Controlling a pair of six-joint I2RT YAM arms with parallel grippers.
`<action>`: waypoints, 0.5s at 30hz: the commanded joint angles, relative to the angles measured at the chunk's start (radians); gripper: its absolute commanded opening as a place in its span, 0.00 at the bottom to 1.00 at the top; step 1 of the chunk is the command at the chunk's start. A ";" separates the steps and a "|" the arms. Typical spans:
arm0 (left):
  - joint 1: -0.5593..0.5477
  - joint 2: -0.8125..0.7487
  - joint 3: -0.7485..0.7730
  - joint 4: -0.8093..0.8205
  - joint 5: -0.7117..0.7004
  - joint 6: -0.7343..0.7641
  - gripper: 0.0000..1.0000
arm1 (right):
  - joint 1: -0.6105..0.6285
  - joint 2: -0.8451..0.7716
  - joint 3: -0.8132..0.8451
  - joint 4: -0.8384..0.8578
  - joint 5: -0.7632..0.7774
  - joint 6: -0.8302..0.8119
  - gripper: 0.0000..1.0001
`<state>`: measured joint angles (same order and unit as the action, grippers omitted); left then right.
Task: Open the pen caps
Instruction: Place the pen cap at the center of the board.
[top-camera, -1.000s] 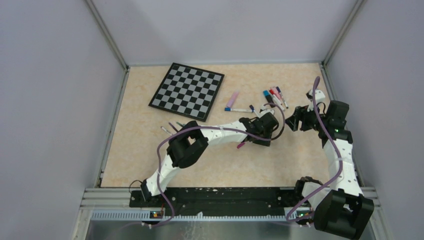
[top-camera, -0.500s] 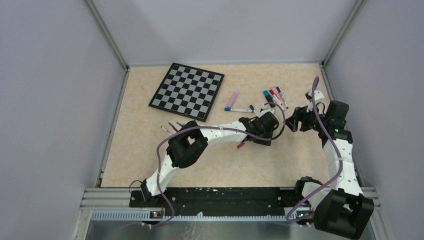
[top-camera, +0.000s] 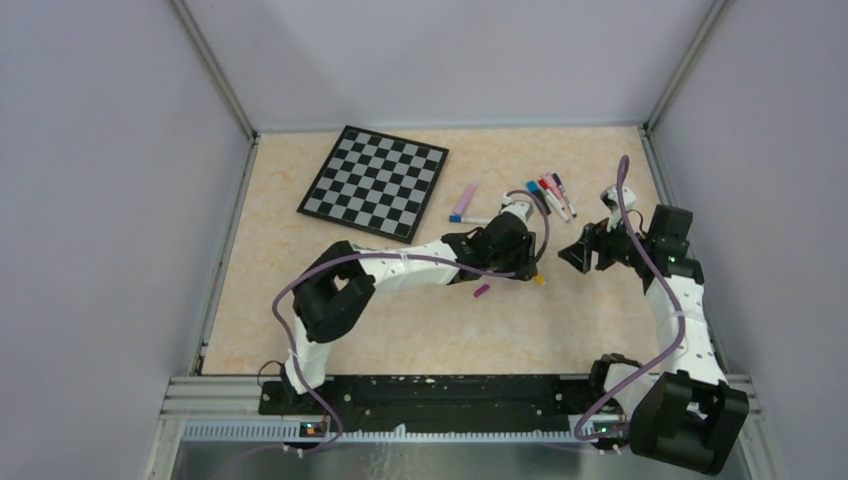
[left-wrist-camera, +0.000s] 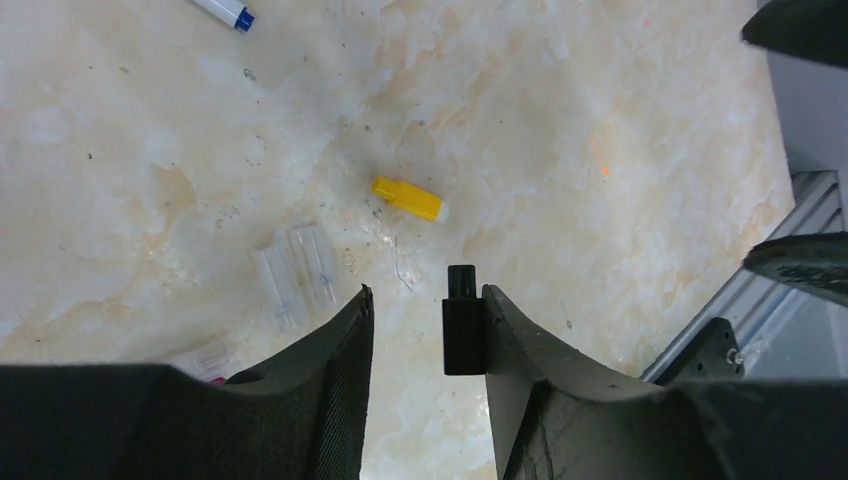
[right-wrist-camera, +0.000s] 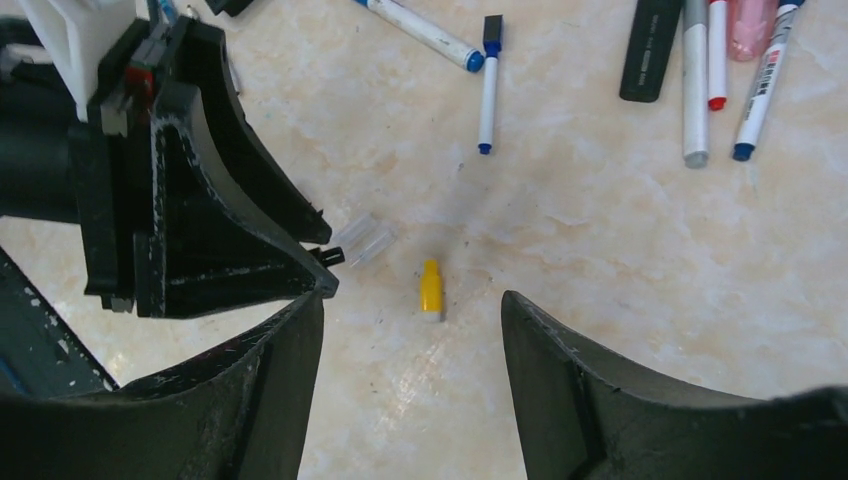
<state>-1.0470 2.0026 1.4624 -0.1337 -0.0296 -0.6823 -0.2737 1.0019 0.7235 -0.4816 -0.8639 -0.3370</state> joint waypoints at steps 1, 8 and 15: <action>0.017 -0.092 -0.040 0.090 0.016 -0.092 0.47 | -0.012 -0.009 -0.021 -0.010 -0.102 -0.084 0.64; 0.021 -0.072 0.008 -0.105 -0.048 -0.342 0.44 | -0.013 -0.089 -0.088 -0.078 -0.237 -0.316 0.66; 0.021 -0.005 0.147 -0.310 -0.036 -0.451 0.43 | -0.013 -0.109 -0.114 -0.368 -0.252 -0.892 0.72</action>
<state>-1.0283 1.9816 1.5345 -0.3408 -0.0570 -1.0325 -0.2737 0.9127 0.6270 -0.7071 -1.0679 -0.8715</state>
